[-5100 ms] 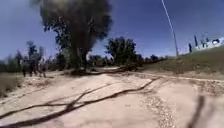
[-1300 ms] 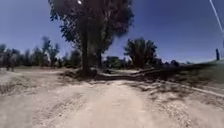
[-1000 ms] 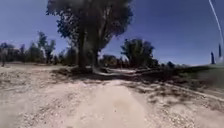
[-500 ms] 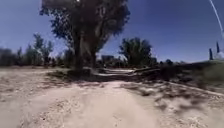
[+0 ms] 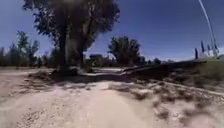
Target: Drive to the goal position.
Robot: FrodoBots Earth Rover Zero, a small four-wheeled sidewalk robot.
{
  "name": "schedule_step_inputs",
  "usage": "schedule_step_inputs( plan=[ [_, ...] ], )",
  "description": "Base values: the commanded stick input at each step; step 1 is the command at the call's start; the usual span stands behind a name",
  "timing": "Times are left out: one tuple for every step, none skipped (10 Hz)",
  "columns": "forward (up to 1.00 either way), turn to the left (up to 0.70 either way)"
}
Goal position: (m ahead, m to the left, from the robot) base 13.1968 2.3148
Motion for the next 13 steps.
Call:
schedule_step_inputs(
  plan=[
    [0.85,-0.34],
    [0.85,-0.17],
    [0.85,0.00],
    [0.85,0.00],
    [0.85,0.02],
    [0.85,0.10],
    [0.85,0.27],
    [0.85,0.34],
    [0.85,0.00],
    [0.85,0.00],
    [0.85,0.00],
    [0.85,0.00],
    [0.85,0.00]
  ],
)
